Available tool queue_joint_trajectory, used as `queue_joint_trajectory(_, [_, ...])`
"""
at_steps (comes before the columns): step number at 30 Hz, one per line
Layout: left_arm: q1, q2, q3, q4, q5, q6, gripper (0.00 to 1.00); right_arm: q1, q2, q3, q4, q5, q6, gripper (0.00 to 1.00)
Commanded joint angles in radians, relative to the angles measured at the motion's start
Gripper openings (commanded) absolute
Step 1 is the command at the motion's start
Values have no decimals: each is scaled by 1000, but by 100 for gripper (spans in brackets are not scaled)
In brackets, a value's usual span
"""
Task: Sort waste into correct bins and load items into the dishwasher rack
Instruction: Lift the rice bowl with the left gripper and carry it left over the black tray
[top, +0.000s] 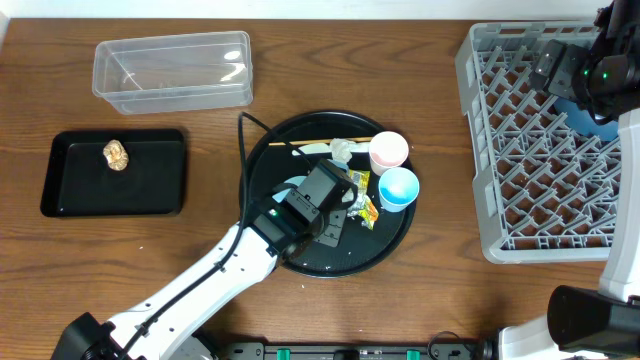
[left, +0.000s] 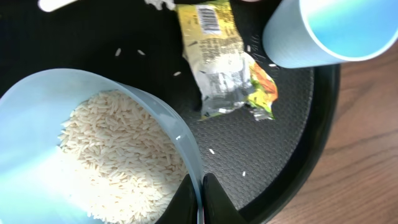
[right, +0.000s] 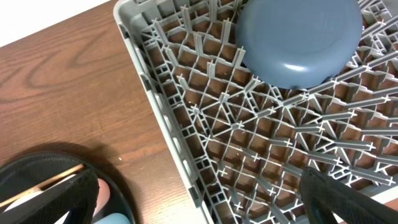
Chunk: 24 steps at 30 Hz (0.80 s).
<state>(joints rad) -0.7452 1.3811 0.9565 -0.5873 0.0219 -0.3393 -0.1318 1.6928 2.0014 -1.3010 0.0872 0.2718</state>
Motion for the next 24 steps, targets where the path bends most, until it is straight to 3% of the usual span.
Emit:
queue_joint_trajectory(1, [17, -8, 4, -1, -16, 26, 6, -6, -4, -3, -1, 11, 12, 99])
queue_joint_trajectory(12, [213, -10, 5, 21, -66, 85, 6, -6, -4, -3, -1, 11, 12, 99])
queue_joint_trajectory(19, [392, -10, 5, 82, -2, 198, 6, -6, -4, -3, -1, 11, 12, 99])
queue_joint_trajectory(24, [513, -10, 5, 152, 44, 198, 6, -6, -4, -3, -1, 11, 12, 99])
